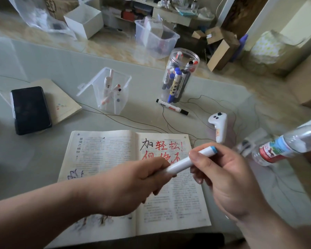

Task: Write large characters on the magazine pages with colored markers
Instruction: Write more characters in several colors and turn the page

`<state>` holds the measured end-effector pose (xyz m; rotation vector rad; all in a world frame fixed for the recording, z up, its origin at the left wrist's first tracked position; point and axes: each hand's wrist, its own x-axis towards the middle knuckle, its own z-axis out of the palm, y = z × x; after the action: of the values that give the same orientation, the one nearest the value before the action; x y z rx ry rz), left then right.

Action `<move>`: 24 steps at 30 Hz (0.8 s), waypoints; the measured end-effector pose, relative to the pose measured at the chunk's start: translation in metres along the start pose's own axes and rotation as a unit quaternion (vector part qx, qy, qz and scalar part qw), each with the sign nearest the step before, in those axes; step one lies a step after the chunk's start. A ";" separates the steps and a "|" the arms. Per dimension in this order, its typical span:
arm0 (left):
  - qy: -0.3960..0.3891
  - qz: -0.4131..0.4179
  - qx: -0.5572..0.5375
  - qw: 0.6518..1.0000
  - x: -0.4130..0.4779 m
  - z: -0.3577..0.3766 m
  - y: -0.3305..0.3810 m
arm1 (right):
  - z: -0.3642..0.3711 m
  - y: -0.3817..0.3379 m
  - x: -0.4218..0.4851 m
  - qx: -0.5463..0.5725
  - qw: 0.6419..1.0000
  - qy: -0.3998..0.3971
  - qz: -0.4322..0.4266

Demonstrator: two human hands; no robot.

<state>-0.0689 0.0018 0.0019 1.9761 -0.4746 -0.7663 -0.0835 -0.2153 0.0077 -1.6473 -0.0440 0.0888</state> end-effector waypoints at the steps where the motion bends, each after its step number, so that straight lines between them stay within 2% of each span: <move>1: -0.014 -0.005 -0.005 1.000 -0.002 0.003 -0.002 | 0.002 0.005 -0.004 0.016 1.000 0.003 0.006; 6: -0.075 -0.013 -0.038 0.996 -0.005 0.020 -0.009 | 0.009 0.024 -0.021 0.041 0.999 -0.019 -0.008; 10: -0.052 0.011 -0.095 0.994 0.003 0.030 -0.010 | 0.011 0.025 -0.023 0.017 0.996 -0.086 -0.005; 20: -0.021 -0.009 -0.158 0.987 0.017 0.035 -0.001 | 0.010 0.039 -0.011 0.051 0.995 -0.066 0.052; 22: -0.020 -0.022 -0.099 0.995 0.017 0.029 -0.002 | 0.008 0.037 -0.006 0.061 0.996 -0.039 0.048; 24: -0.018 -0.064 0.055 0.996 0.017 0.023 -0.007 | -0.002 0.036 0.004 0.073 0.996 0.043 0.042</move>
<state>-0.0719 -0.0192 -0.0178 2.1137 -0.4210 -0.8727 -0.0799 -0.2193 -0.0277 -1.5051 0.0960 0.0838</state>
